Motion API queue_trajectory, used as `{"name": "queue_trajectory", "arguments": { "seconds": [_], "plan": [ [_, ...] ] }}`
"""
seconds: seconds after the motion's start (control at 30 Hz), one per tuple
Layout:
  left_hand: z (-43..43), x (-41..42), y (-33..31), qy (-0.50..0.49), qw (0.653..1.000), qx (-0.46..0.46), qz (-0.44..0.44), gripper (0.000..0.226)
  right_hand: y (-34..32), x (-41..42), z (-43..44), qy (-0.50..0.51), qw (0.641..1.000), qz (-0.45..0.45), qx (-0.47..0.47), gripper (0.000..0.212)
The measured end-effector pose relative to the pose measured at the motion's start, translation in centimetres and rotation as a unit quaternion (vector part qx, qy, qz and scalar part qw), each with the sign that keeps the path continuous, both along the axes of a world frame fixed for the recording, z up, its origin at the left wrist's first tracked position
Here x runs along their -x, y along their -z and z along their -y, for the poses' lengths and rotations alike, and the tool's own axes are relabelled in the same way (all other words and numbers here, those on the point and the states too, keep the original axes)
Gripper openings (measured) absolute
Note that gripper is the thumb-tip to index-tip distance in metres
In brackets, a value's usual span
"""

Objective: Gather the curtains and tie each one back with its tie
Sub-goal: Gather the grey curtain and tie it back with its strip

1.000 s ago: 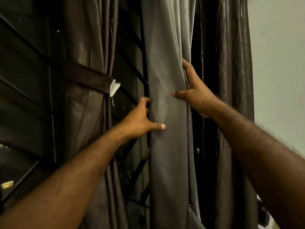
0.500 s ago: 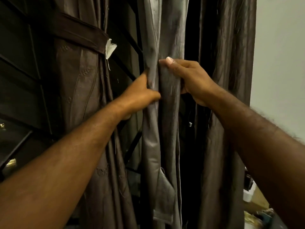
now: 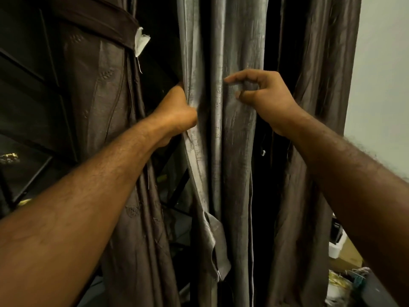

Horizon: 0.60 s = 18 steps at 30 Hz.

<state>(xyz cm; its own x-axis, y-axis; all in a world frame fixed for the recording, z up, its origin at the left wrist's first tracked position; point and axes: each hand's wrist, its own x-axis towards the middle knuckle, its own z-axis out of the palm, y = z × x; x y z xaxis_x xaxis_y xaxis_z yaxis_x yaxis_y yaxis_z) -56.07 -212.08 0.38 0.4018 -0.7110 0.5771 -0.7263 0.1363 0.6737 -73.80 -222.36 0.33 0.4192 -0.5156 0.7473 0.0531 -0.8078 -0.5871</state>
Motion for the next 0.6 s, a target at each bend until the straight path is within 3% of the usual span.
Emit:
{"name": "queue_trajectory", "arguments": {
  "seconds": [0.17, 0.33, 0.47, 0.5, 0.6],
  "plan": [
    [-1.0, -1.0, 0.1, -0.033, 0.999, -0.022, -0.018, 0.029, 0.0, 0.7, -0.4, 0.040, 0.999, -0.002, -0.007, 0.048],
    [-1.6, -0.9, 0.2, -0.034, 0.998, -0.034, -0.046, 0.044, 0.1, 1.2, -0.9, 0.044, 0.999, -0.009, -0.009, 0.048],
    [-1.1, 0.9, 0.4, -0.020, 0.999, -0.044, -0.025, 0.048, 0.0, 0.0, -1.7, 0.028, 0.999, 0.011, -0.017, 0.022],
    [-1.1, 1.5, 0.4, -0.013, 0.998, -0.054, -0.015, 0.046, 0.1, -0.4, -2.2, 0.022, 1.000, 0.004, -0.017, 0.026],
    [-0.8, 3.0, 0.6, 0.030, 0.994, -0.107, 0.009, 0.058, 0.1, -1.4, -3.6, 0.031, 0.999, -0.041, 0.004, 0.068]
  ]
}}
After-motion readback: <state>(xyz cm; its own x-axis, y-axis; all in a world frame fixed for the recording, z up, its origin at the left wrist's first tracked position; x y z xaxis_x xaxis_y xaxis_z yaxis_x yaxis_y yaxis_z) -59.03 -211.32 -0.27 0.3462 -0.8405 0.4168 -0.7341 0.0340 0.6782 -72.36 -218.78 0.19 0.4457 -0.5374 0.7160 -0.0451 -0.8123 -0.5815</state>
